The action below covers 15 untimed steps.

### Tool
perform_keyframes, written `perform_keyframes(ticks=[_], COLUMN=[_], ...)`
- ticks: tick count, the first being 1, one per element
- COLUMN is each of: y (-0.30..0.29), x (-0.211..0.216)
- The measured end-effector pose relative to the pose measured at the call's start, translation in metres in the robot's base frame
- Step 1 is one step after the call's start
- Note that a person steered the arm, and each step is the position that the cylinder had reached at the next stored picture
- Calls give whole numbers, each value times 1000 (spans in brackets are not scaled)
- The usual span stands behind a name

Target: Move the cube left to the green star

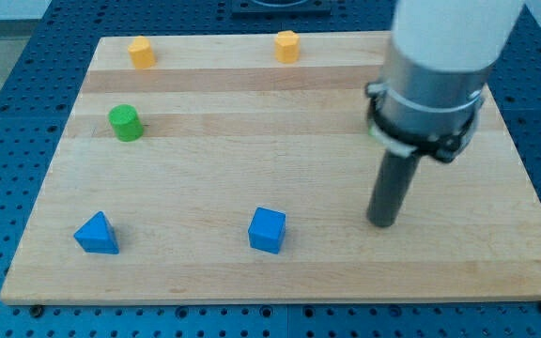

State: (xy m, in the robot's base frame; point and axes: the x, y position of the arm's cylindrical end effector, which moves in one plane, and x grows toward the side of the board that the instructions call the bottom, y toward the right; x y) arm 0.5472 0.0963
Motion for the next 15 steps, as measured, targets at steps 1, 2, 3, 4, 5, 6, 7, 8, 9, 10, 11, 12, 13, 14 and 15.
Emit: perform_keyframes(ticks=[1, 2, 3, 4, 5, 6, 7, 8, 9, 10, 11, 12, 13, 14, 15], y=[-41, -85, -129, -138, -130, -118, -103, -95, -95, -93, -89, -88, -84, -70, -61], x=[39, 65, 65, 52, 31, 11, 3, -17, -45, -65, -80, -63, -38, -41, -55])
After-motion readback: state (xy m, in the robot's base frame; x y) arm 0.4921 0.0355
